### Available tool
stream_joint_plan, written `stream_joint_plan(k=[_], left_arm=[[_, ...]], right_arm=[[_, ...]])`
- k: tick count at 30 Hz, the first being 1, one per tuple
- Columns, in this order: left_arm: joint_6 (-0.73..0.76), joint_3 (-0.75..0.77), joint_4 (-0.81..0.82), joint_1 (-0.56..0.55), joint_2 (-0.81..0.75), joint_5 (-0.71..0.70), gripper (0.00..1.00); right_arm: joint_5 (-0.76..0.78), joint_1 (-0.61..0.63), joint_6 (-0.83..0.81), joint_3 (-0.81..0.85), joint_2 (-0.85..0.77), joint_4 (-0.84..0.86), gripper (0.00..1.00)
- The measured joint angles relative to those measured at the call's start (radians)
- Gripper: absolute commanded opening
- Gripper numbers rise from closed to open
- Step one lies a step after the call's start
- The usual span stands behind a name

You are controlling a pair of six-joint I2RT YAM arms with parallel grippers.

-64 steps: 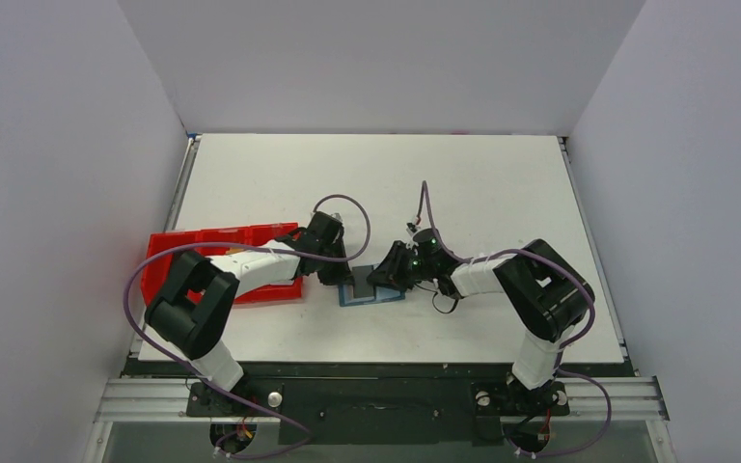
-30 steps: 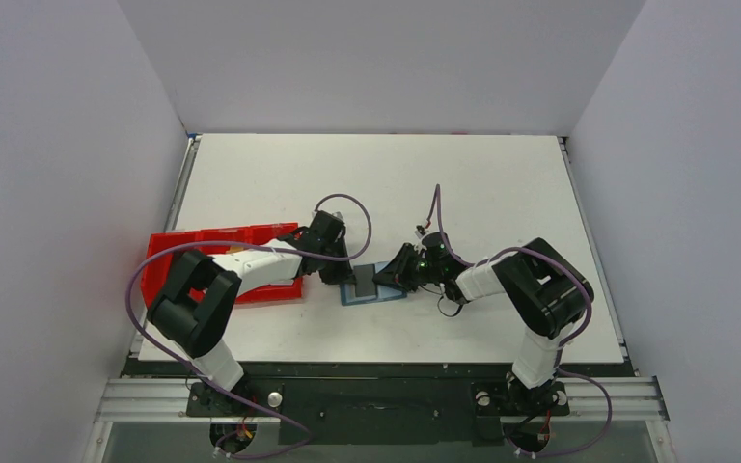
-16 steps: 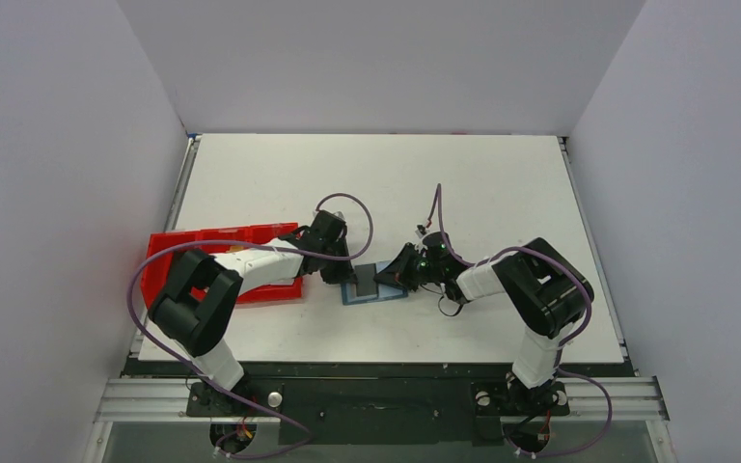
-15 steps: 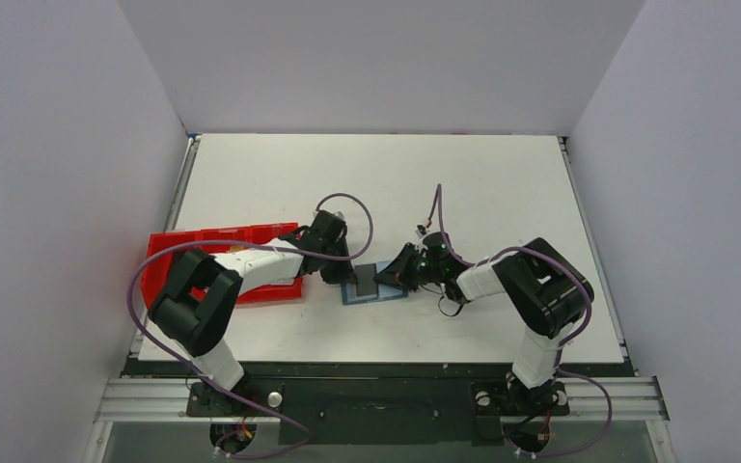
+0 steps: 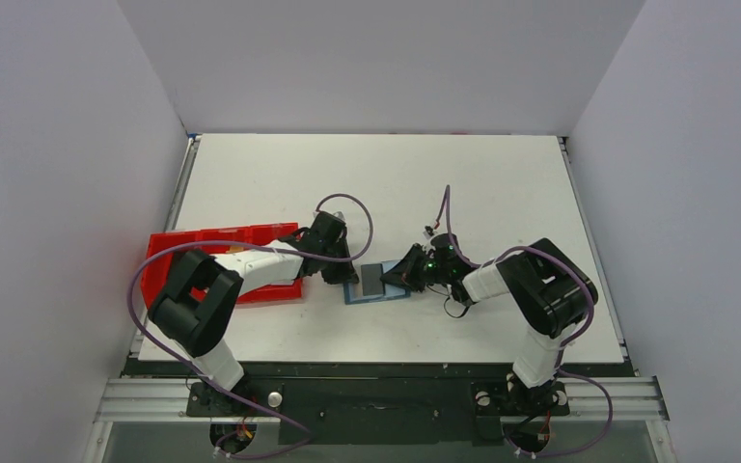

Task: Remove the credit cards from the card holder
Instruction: Remove the credit card from the card holder.

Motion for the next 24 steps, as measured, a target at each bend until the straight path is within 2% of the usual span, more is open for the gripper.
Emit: stream_joint_plan(k=[24], left_arm=[[-0.002, -0.019, -0.003, 0.007, 0.005, -0.027, 0.00]], right_arm=[[0.036, -0.037, -0.098, 0.000, -0.066, -0.120, 0.00]])
